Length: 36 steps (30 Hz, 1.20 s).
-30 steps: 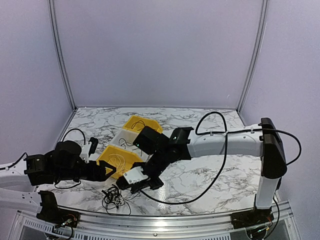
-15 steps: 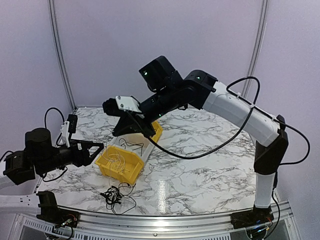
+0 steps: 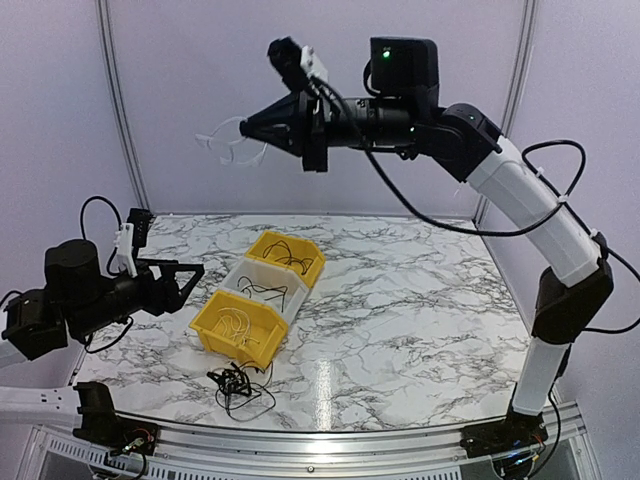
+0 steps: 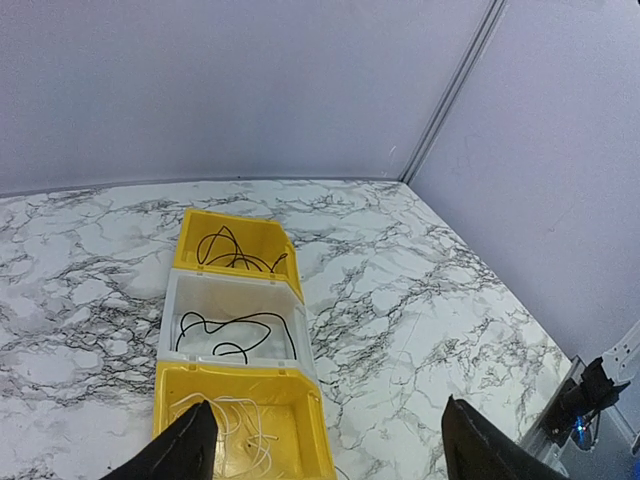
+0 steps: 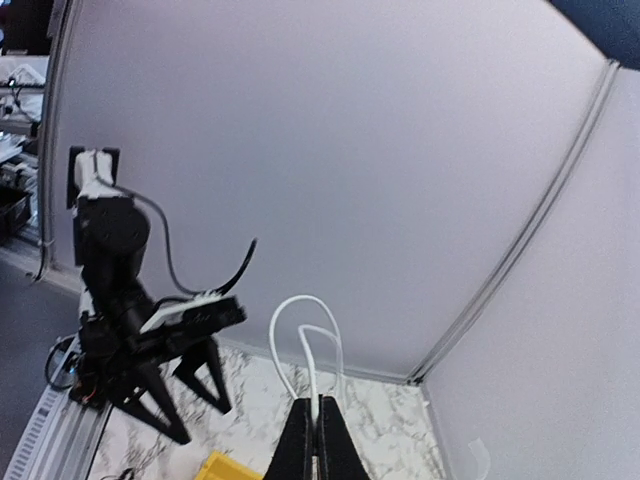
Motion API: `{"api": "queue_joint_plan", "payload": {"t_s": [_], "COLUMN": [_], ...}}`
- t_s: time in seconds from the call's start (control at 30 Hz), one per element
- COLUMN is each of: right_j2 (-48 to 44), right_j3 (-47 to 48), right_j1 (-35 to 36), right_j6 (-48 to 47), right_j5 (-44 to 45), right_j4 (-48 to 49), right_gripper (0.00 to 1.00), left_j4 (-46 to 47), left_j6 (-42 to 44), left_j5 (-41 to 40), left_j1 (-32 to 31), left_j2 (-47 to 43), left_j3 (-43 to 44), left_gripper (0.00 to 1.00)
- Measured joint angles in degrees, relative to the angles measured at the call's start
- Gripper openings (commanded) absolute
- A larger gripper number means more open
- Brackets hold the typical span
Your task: Untangle the cables
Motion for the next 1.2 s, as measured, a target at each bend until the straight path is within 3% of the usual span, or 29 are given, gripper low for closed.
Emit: {"api": "queue_joint_plan", "payload": {"t_s": [0.27,0.5,0.67,0.83,1.07,1.2], "right_j2": [-1.3,-6.3,-8.3,-6.8,-3.8,-3.1], "right_j3": [3.0,-7.0,-16.4,-20.0,-19.9,-19.5], "right_j1": [-2.1,-2.3,-2.6,-2.7,-2.8,-2.8], "right_j6": [7.1,6.4,4.3,3.7,3.7,4.0], "right_j5": [0.3,2.5,5.6,8.4,8.1,6.3], "right_j4": [10.9,12.2,11.8,9.6,8.3,8.2], "right_gripper": [0.0,0.0,0.0,0.0,0.0,0.0], "left_j4": [3.7,6.3,5.9,6.0,6.4,6.3], "left_j6": [0.1,0.9,3.3,7.2,10.8,11.9], "left_j5": [1.6,-1.8,-6.7,-7.4,-3.9,-4.3], "left_j1": [0.0,0.0,0.0,0.0,0.0,0.0], "left_j2": [8.2,9.3,7.6,8.0,18.0,23.7], "left_j3": [0.0,1.3,6.2,14.0,25.4,27.4], "left_gripper": [0.8,0.8,0.83,0.89,0.86,0.82]}}
